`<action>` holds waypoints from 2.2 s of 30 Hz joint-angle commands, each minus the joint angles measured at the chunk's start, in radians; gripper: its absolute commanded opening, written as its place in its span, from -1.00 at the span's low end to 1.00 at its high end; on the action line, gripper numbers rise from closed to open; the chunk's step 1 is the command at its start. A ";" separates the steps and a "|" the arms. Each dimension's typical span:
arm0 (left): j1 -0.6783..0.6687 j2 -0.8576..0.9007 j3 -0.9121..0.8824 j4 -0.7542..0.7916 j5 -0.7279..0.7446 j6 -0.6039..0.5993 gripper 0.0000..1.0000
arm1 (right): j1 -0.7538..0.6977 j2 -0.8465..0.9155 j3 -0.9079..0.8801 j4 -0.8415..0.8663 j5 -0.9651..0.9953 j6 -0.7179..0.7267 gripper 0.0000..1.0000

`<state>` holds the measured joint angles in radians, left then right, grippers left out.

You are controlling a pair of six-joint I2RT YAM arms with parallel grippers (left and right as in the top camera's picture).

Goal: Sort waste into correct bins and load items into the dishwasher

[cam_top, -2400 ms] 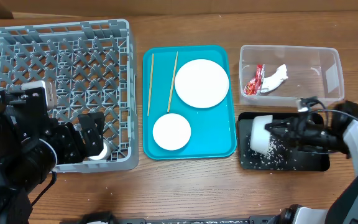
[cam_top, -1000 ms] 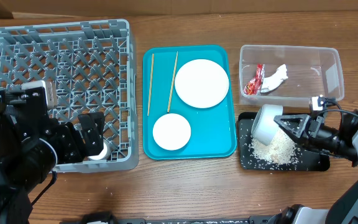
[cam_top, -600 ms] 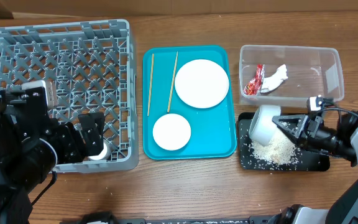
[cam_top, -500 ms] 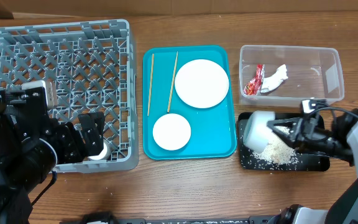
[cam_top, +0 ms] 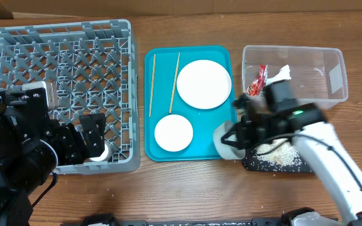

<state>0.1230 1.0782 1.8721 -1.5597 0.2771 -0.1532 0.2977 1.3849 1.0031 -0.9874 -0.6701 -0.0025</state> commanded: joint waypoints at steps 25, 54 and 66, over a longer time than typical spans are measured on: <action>-0.006 0.000 0.010 0.000 0.004 0.019 1.00 | 0.420 0.151 0.266 0.199 0.568 0.259 0.00; -0.006 0.000 0.010 0.000 0.004 0.019 1.00 | 0.383 0.645 0.922 -0.023 0.501 0.370 0.42; -0.006 0.000 0.010 0.000 0.004 0.019 1.00 | 0.367 0.196 0.922 -0.326 0.837 0.340 0.50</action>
<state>0.1230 1.0782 1.8717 -1.5608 0.2771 -0.1532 0.6682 1.7638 1.8992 -1.2728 0.0170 0.3504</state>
